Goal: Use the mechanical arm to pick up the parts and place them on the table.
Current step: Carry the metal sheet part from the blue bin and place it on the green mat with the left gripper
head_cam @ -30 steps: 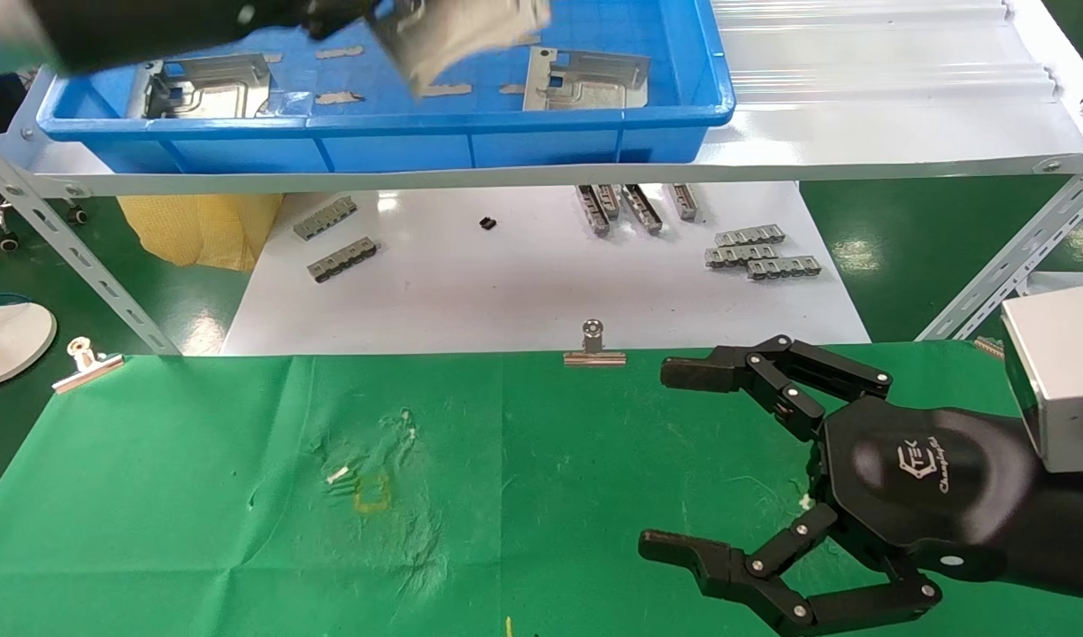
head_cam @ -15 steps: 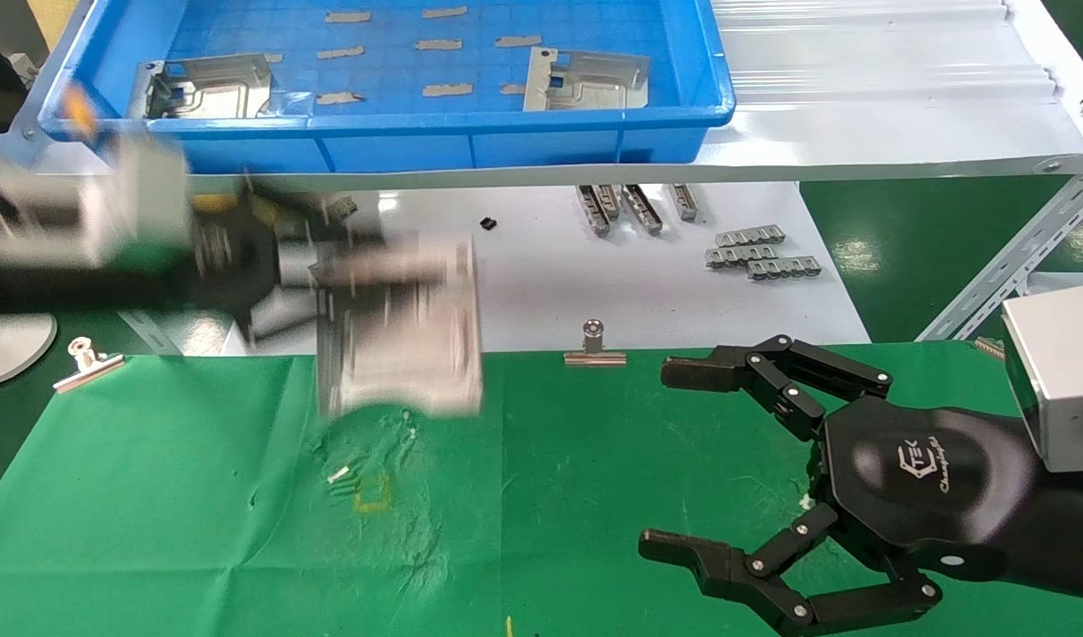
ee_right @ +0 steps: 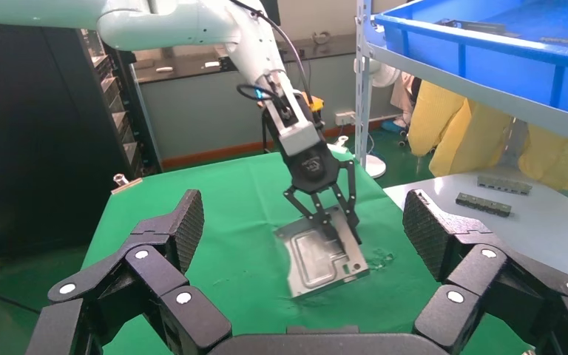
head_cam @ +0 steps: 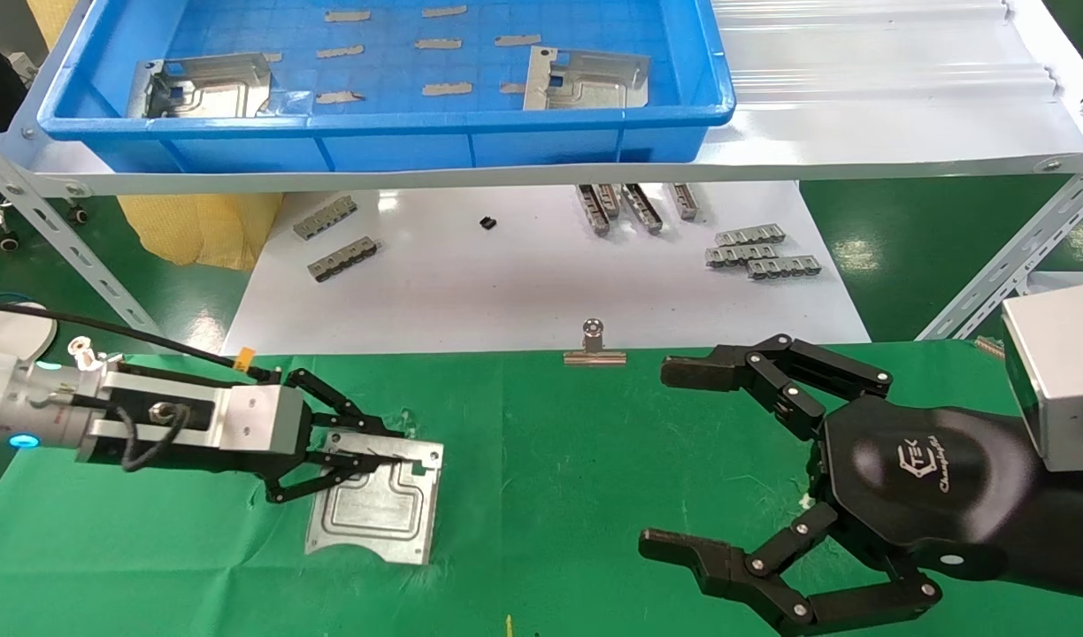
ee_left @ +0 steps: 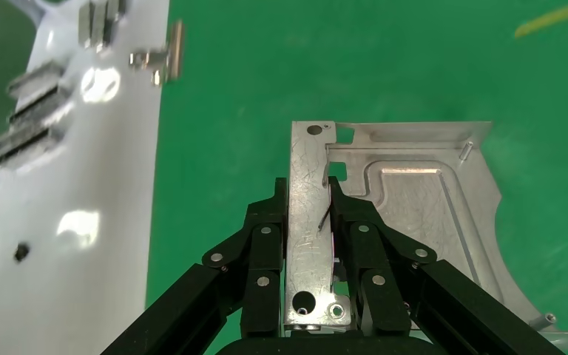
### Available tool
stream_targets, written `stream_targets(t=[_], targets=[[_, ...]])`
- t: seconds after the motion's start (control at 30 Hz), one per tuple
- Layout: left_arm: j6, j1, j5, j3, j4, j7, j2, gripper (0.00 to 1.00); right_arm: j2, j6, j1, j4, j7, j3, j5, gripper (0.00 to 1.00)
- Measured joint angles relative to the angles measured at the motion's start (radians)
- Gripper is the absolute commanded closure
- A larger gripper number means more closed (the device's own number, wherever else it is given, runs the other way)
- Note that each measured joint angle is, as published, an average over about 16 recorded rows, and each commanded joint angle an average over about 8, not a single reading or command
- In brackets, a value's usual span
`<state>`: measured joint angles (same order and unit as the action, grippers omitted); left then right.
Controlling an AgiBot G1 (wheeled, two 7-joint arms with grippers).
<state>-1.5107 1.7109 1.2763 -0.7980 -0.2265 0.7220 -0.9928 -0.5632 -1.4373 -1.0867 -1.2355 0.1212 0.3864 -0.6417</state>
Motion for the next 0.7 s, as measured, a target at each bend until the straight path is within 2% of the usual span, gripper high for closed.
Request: stream_targets(t=[0.07,0.1,0.37,0.7], targets=[[0.012,0.001,0.005,-0.003,0.028,0.023,-0.009,0.05,0.0,0.0,0.0,0.0,0.0,0.0,0.0,0.0],[0.017,0.002,0.007,-0.003,0.041,0.033,-0.013,0.0,0.0,0.0,0.0,0.0,0.0,0.0,0.0,0.0],[0.013,0.013,-0.013,0.012,0.133,0.058,-0.025,0.0,0.0,0.0,0.0,0.0,0.0,0.0,0.0,0.0],[-0.063,-0.001,-0.099,0.07,0.217,-0.025,0.0,0.0,0.0,0.0,0.0,0.0,0.0,0.0,0.0,0.0]])
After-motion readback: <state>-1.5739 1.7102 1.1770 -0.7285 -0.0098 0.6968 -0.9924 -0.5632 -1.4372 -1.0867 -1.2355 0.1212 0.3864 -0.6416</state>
